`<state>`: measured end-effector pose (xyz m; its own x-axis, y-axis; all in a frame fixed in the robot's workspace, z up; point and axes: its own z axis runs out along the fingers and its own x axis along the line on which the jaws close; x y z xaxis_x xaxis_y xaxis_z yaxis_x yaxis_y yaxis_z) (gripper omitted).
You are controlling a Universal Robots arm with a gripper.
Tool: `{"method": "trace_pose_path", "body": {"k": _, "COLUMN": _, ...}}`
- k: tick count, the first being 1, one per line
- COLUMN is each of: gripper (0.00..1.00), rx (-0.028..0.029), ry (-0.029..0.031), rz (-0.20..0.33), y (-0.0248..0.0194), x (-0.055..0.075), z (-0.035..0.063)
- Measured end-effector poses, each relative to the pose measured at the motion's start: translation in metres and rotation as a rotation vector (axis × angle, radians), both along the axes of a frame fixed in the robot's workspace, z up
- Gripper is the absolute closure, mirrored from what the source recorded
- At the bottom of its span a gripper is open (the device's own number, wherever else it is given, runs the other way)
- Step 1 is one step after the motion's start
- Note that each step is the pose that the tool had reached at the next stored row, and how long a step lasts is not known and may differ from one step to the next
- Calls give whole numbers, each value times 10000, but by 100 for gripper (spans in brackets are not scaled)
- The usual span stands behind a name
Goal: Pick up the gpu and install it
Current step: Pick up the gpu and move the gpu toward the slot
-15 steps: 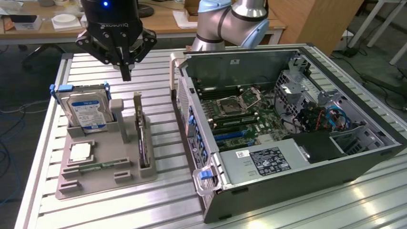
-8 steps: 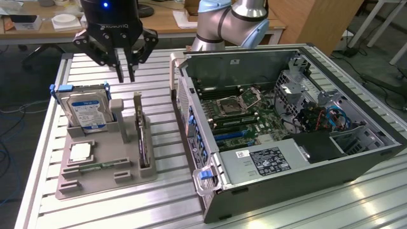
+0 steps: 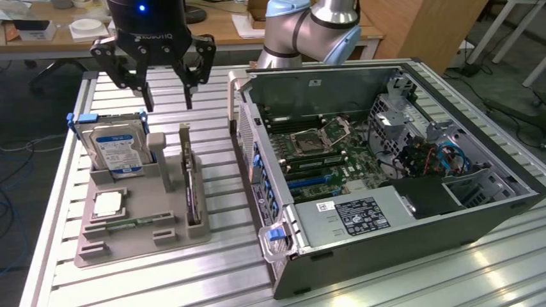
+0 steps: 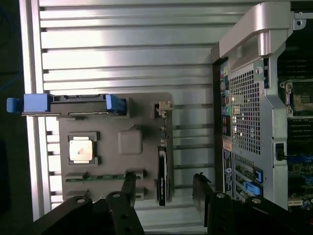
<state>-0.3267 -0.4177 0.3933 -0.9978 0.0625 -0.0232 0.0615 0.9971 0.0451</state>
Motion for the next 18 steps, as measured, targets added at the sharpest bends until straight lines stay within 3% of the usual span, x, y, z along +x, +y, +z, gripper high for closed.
{"method": "trace_pose_path", "body": {"k": 1, "gripper": 41, "rx": 0, "ry": -1, "rz": 11, "y": 0, "x": 0, "z": 0}}
{"method": "trace_pose_path", "body": {"k": 9, "gripper": 41, "rx": -1, "ry": 0, "rz": 1145, "y": -4, "x": 2, "z": -3}}
{"method": "trace_pose_path", "body": {"k": 18, "gripper": 41, "rx": -39, "ry": 3, "rz": 1643, "y": -37, "x": 2, "z": -28}}
